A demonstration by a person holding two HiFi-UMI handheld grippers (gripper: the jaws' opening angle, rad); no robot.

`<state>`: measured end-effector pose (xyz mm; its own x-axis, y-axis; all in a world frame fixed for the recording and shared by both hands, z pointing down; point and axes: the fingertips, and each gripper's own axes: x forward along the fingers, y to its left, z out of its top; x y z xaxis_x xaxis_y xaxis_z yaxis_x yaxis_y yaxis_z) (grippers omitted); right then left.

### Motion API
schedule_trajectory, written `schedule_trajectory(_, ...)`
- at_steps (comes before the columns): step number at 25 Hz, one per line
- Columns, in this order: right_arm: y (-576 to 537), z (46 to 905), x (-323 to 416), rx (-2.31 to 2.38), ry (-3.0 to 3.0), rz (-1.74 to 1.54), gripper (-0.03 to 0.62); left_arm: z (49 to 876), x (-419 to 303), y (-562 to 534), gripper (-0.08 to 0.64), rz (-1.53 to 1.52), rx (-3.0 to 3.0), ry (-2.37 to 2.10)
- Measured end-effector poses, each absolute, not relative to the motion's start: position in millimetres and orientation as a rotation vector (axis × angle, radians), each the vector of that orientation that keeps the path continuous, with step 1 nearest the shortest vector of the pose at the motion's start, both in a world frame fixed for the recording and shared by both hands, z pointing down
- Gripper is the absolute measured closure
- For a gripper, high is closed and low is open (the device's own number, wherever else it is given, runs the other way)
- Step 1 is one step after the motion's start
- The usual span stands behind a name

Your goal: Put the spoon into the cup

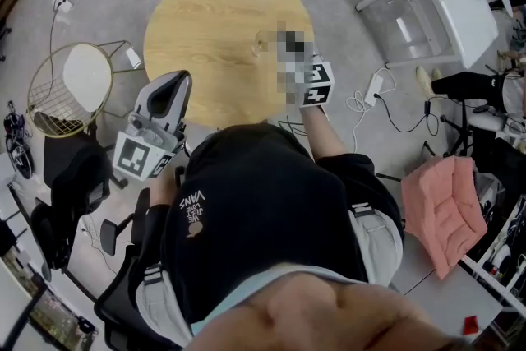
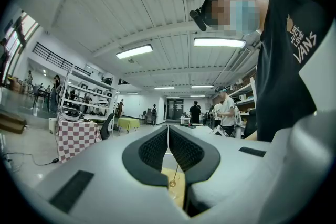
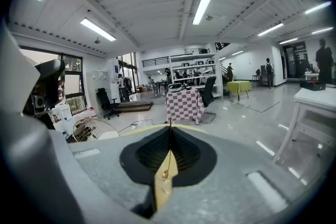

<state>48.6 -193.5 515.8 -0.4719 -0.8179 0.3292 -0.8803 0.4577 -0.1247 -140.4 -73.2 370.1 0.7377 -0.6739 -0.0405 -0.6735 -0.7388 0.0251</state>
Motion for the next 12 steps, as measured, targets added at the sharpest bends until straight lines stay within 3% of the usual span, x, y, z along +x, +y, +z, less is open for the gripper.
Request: schedule_trajectory(12, -201, 530, 38, 1.428, -2.48, 0.452, 0.594, 373, -148, -73, 0.558, -0.063, 2.884, -1.181)
